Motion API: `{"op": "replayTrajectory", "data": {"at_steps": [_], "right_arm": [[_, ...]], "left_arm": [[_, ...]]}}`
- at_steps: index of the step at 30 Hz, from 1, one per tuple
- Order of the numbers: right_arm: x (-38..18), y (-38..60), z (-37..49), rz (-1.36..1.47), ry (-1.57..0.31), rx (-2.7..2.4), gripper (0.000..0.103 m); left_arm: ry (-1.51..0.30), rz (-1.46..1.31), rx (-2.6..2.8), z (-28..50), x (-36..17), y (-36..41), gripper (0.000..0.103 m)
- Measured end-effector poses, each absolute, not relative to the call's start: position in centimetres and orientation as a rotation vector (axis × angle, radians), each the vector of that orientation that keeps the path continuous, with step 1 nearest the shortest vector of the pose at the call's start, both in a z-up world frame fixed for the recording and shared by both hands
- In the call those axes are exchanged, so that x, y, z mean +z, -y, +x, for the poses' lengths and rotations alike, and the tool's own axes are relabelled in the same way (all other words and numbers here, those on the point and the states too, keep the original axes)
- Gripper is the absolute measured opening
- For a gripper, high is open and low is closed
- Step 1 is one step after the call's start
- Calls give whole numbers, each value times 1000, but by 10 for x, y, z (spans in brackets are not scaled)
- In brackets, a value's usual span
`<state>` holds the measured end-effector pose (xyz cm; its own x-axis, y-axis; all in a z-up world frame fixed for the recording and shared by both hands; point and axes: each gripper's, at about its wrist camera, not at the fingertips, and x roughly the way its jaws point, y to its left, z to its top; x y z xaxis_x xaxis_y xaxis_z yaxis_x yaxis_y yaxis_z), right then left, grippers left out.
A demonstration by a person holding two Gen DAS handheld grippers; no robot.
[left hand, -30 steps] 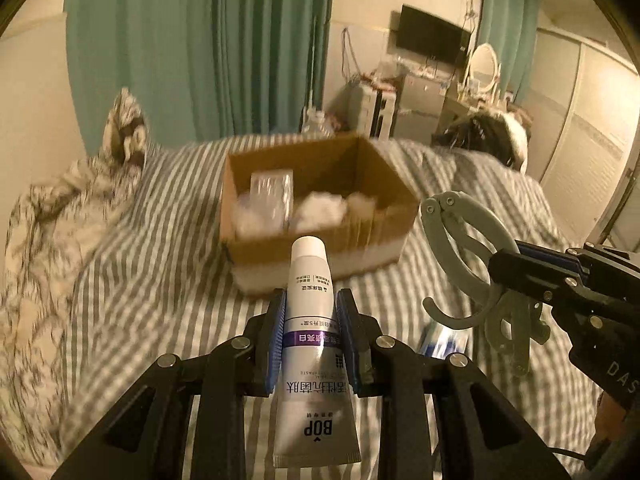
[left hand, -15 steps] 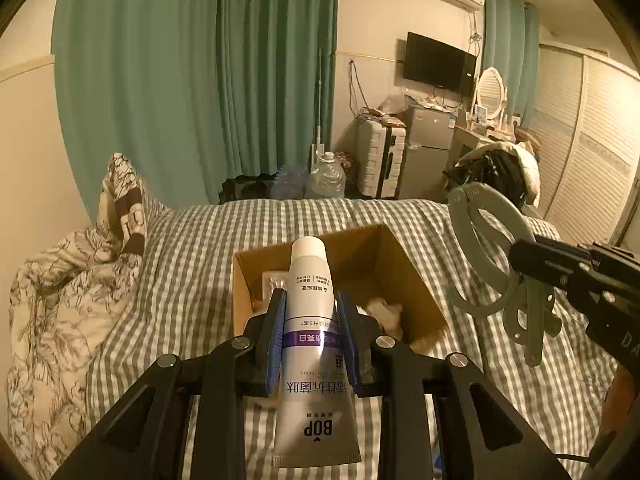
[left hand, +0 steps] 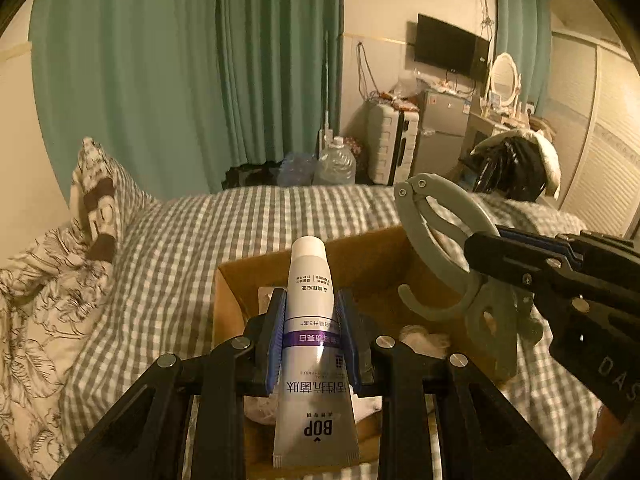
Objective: Organize objects
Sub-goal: 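Carry the tube and hanger into the box and open both tools, then grasp the white bear figurine with the left tool while the right tool grasps the blue tissue pack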
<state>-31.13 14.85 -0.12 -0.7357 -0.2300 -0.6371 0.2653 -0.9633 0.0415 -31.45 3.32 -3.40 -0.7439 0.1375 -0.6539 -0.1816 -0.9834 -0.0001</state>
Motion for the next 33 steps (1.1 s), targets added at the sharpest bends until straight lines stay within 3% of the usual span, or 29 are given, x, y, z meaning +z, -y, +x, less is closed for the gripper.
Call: {"op": "replayTrajectory", "data": {"at_steps": [5, 17, 18, 20, 21, 22, 23, 24, 27, 30, 33], "right_arm": [[-27, -145, -334, 1054, -88, -2681, 11], [-36, -148, -337, 1072, -27, -2693, 11], [-32, -149, -333, 1061, -14, -2696, 11], [-22, -152, -324, 1036, -7, -2704, 13], [-16, -153, -319, 1024, -5, -2710, 23], [-10, -154, -313, 1013, -8, -2717, 30], [-4, -156, -306, 1000, -13, -2727, 45], [3, -158, -298, 983, -14, -2741, 51], [26, -165, -273, 943, -5, -2765, 56], [53, -171, -244, 890, -13, -2794, 68], [80, -177, -213, 832, -24, -2822, 77]], "left_arm": [[-2, -1100, 2702, -331, -58, -26, 26], [-125, -1090, 2712, -333, -77, -28, 28], [-128, -1088, 2713, -331, -75, -28, 31], [-118, -1076, 2723, -326, -68, -27, 55], [-104, -1061, 2741, -321, -62, -25, 71], [-91, -1039, 2761, -314, -55, -23, 74], [-86, -1031, 2766, -311, -52, -22, 74], [-84, -1026, 2769, -305, -44, -21, 74], [-82, -997, 2800, -287, -21, -19, 77], [-104, -941, 2842, -260, 5, -17, 94], [-137, -882, 2886, -233, 31, -14, 95]]}}
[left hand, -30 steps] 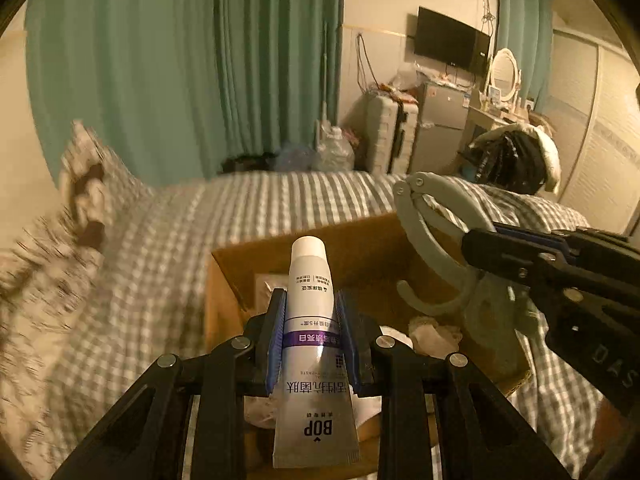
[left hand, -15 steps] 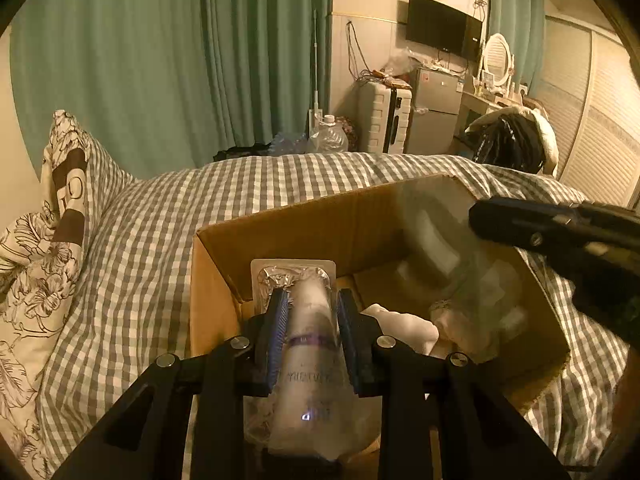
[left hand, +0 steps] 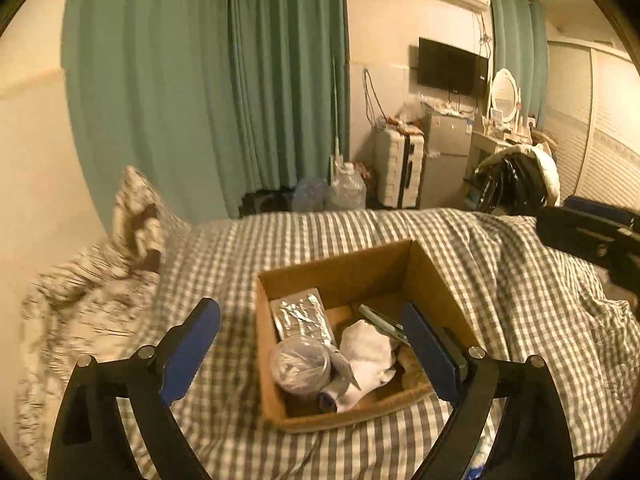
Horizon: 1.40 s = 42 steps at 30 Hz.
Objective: Organize objects
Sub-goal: 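Grasp the white bear figurine with the left tool while the right tool grasps the blue tissue pack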
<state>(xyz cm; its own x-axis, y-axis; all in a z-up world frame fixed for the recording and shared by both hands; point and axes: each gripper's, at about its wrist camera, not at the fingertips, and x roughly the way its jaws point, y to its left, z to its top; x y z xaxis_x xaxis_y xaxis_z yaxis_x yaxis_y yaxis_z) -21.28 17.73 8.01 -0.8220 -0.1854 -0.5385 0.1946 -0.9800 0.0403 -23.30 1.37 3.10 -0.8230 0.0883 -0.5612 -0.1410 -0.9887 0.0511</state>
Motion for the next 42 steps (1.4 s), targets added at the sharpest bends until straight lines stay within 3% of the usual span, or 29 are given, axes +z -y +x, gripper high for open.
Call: {"op": "replayTrajectory", "data": {"at_steps": [8, 13, 27, 34, 42], "right_arm": [[121, -191, -133, 750, -66, -2847, 89], [112, -198, -87, 807, -102, -2857, 90], [-15, -235, -17, 1144, -14, -2876, 90], [-51, -233, -5, 1221, 38, -2866, 90], [-81, -226, 0, 1306, 27, -2840, 90]], "left_arm": [[-99, -840, 2956, -165, 67, -8, 99], [-88, -874, 2963, -124, 61, -14, 99], [-150, -1169, 2899, -35, -58, -45, 99], [-192, -1323, 2807, -6, -121, -54, 99], [-160, -1368, 2698, 7, -147, -69, 99]]}}
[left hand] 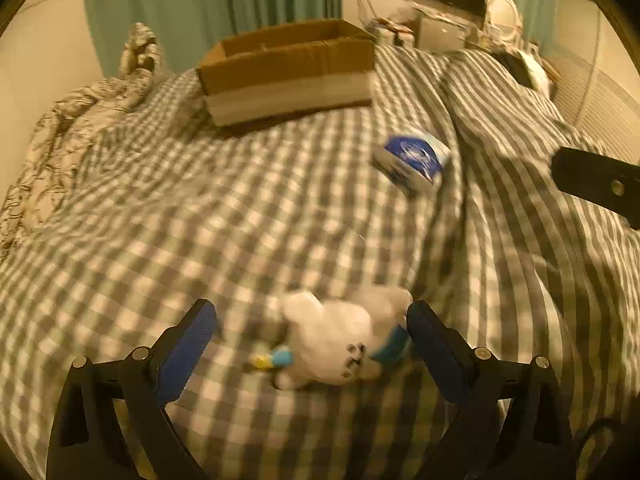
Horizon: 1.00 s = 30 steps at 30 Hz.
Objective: Organize objects
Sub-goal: 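Grasp the white bear figurine with the left tool while the right tool grasps the blue tissue pack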
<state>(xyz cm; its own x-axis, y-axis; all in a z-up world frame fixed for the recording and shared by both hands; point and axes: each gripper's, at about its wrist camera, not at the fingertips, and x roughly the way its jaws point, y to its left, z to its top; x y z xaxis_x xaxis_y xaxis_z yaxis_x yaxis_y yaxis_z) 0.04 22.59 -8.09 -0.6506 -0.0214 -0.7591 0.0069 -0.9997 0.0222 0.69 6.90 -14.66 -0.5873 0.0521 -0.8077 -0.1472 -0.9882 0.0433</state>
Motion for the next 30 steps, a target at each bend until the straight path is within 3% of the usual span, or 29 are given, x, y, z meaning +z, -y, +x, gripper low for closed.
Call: {"op": "replayTrajectory", "data": {"at_steps": [3, 7, 21, 30], "right_arm": [[-88, -226, 0, 1335, 36, -2829, 90], [-90, -225, -1, 1337, 33, -2822, 90], [-92, -200, -40, 1299, -26, -2773, 90], [-129, -183, -117, 1481, 24, -2696, 90]], "left_arm": [[-200, -1375, 2661, 9, -156, -75, 98], [-240, -1385, 2645, 6, -165, -77, 80], [-136, -1201, 2800, -30, -100, -42, 80], [-83, -1194, 2883, -81, -88, -12, 80]]}}
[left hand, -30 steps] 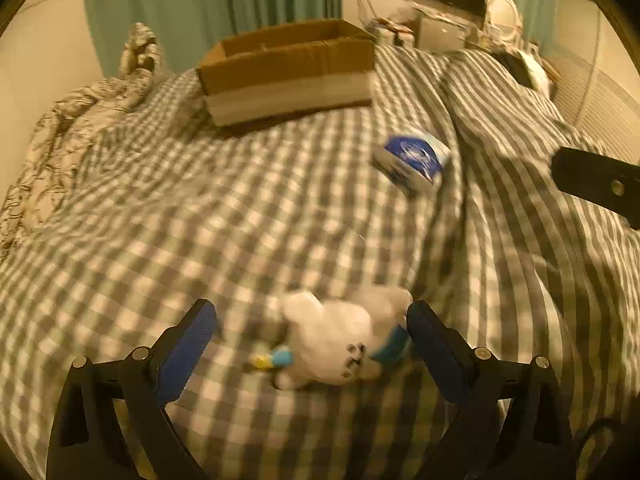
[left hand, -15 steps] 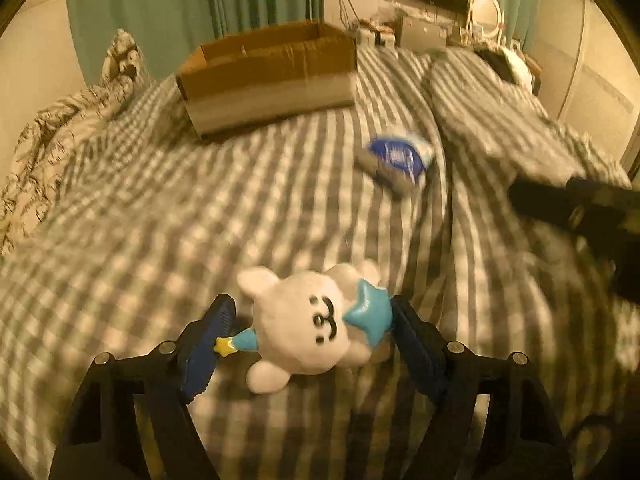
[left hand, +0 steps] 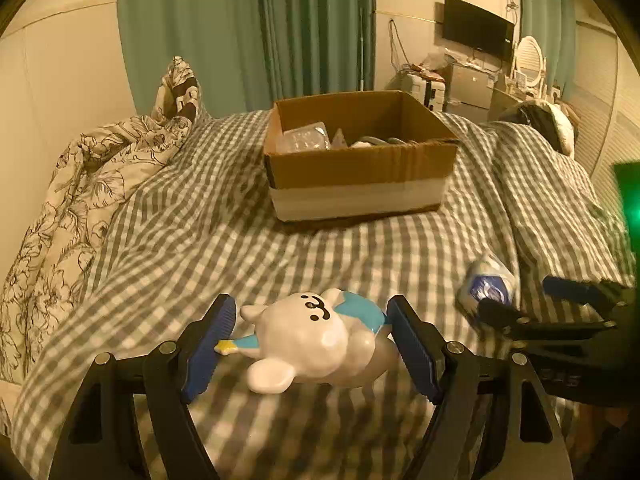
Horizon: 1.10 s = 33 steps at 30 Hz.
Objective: Organize objects
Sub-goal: 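Grasp the white bear figurine with the left tool while the right tool grasps the blue tissue pack, then lower the figurine and tissue pack into the box and release both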
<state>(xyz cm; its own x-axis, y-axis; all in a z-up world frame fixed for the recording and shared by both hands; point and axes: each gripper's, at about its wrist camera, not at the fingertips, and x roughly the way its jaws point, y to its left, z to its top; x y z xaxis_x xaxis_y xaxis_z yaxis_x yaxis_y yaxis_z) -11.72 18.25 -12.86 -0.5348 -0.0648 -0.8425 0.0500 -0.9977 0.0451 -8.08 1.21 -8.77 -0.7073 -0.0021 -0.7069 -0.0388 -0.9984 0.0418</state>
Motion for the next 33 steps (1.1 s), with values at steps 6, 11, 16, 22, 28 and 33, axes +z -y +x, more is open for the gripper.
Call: {"op": "replayTrajectory", "data": {"at_steps": [6, 11, 16, 22, 28, 33], "right_arm": [[-163, -182, -151, 1621, 100, -2634, 90], [-177, -191, -160, 1663, 171, -2607, 90], [-169, -201, -148, 1598, 206, -2669, 65], [-153, -210, -127, 1512, 238, -2726, 39], [-128, -219, -102, 1367, 287, -2752, 28], [-95, -215, -86, 1209, 272, -2767, 27]], "left_arm": [[-62, -1224, 2869, -97, -96, -9, 80], [-38, -1278, 2843, -102, -109, -6, 80], [-16, -1285, 2840, -97, -110, -4, 80], [-9, -1261, 2850, -80, -99, -1, 80], [6, -1207, 2864, -67, -80, -1, 80], [11, -1163, 2867, -67, -67, -3, 80]]}}
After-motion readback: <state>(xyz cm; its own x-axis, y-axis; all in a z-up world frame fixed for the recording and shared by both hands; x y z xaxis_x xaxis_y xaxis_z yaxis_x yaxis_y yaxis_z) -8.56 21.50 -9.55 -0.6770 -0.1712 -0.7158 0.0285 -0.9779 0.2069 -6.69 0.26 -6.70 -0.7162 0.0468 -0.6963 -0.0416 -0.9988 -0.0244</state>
